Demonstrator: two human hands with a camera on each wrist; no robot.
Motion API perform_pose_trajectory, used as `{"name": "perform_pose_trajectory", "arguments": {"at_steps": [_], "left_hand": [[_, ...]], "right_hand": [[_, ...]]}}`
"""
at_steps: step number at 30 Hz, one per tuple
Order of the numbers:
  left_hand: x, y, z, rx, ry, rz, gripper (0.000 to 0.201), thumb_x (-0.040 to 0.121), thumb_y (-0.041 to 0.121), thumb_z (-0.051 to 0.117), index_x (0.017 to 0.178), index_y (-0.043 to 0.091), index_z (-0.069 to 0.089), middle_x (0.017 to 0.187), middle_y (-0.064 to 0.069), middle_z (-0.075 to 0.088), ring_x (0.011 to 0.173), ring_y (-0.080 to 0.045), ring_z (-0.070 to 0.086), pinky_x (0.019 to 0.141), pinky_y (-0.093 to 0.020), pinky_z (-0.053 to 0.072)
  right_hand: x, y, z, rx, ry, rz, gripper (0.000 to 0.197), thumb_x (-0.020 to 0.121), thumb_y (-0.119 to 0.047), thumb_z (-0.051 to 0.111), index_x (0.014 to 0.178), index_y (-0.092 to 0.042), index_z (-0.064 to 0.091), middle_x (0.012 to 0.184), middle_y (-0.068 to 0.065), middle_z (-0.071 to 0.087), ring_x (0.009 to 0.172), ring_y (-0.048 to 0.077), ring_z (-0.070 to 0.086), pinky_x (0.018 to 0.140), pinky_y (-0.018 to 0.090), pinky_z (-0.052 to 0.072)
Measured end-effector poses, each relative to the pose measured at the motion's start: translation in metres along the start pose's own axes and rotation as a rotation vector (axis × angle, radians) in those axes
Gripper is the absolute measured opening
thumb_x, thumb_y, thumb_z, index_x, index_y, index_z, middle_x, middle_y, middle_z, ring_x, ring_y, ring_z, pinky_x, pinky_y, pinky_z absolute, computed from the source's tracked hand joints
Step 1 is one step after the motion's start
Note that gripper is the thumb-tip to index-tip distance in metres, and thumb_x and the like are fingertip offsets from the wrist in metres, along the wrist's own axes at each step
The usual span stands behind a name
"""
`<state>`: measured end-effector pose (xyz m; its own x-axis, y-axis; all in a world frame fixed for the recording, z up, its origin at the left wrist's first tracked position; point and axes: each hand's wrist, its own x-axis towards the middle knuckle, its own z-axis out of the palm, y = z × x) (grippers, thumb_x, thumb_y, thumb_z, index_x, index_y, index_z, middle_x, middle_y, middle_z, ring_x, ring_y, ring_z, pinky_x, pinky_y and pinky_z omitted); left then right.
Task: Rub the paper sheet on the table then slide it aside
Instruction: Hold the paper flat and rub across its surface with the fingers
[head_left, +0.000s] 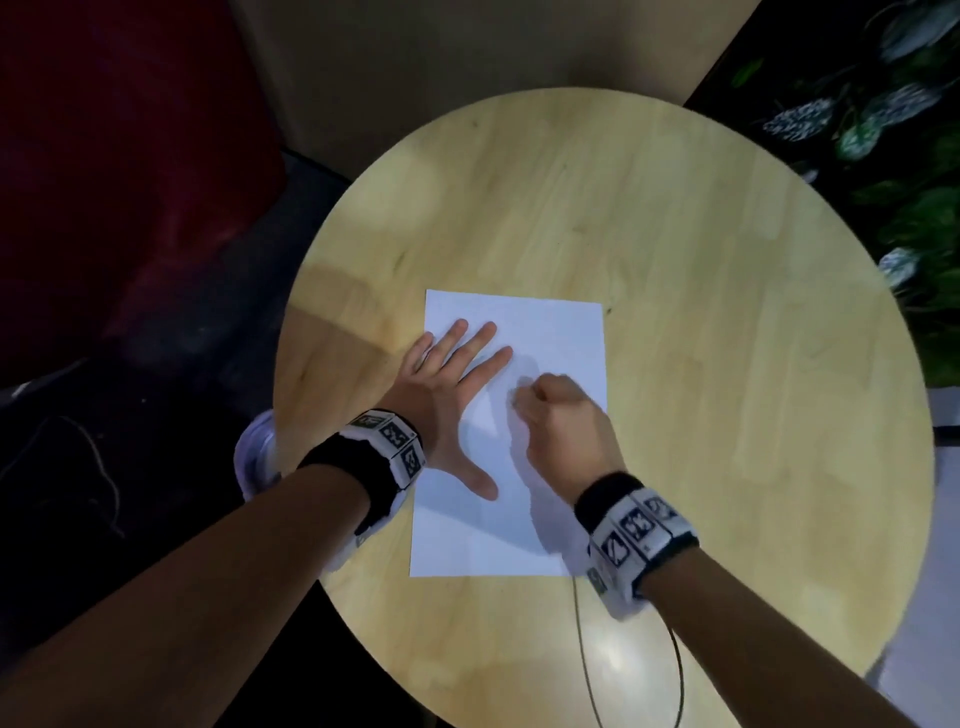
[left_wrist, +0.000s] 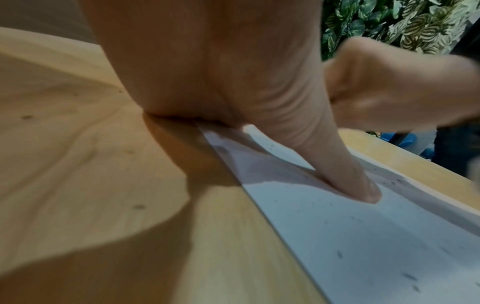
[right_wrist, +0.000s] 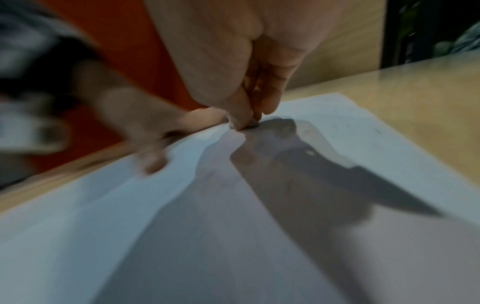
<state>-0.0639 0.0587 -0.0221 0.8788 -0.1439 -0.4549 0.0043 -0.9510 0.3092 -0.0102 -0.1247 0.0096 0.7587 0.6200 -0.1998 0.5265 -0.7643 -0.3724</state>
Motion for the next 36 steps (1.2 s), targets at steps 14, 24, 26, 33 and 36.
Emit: {"name": "perform_pose_trajectory", "arguments": {"at_steps": [14,24,26,33,36], "left_hand": [[-0.001,-0.001,0.002,-0.018,0.038,0.008,0.157,0.040,0.100,0.064,0.159,0.039,-0.019,0.163,0.010,-0.035,0.149,-0.019,-0.035,0.120,-0.047,-0.020],[0.000,0.000,0.002,-0.006,0.039,0.000,0.157,0.040,0.099,0.065,0.158,0.038,-0.020,0.163,0.009,-0.036,0.150,-0.020,-0.034,0.121,-0.048,-0.019],[-0.001,0.000,0.001,-0.010,0.041,0.005,0.157,0.041,0.099,0.065,0.158,0.038,-0.019,0.163,0.009,-0.035,0.150,-0.020,-0.033,0.120,-0.047,-0.020],[-0.002,-0.003,0.004,-0.020,0.069,0.009,0.158,0.039,0.102,0.062,0.160,0.037,-0.015,0.164,0.009,-0.032,0.149,-0.018,-0.035,0.120,-0.047,-0.020],[-0.001,-0.001,0.002,-0.010,0.040,0.007,0.157,0.040,0.101,0.063,0.159,0.038,-0.018,0.163,0.009,-0.034,0.149,-0.019,-0.035,0.121,-0.048,-0.019]], "right_hand": [[0.004,-0.008,-0.004,-0.001,-0.022,0.050,0.018,0.084,-0.003,0.059,0.099,-0.010,0.066,0.095,0.005,0.060,0.085,0.025,0.058,0.064,0.023,0.037],[0.027,0.005,-0.002,-0.093,0.024,-0.010,0.023,0.077,-0.003,0.066,0.097,-0.014,0.069,0.091,0.001,0.061,0.083,0.023,0.059,0.057,0.022,0.037],[0.027,0.002,0.000,-0.027,0.052,0.063,0.017,0.081,-0.003,0.061,0.093,-0.014,0.066,0.087,-0.002,0.057,0.079,0.019,0.054,0.057,0.022,0.034],[-0.073,-0.001,0.001,-0.142,-0.151,-0.200,0.029,0.089,-0.025,0.042,0.101,-0.019,0.067,0.096,0.002,0.060,0.085,0.016,0.056,0.061,0.021,0.041],[-0.003,0.008,-0.005,-0.133,-0.069,-0.099,0.018,0.085,-0.014,0.058,0.101,-0.019,0.067,0.097,0.002,0.061,0.092,0.025,0.058,0.064,0.026,0.046]]}}
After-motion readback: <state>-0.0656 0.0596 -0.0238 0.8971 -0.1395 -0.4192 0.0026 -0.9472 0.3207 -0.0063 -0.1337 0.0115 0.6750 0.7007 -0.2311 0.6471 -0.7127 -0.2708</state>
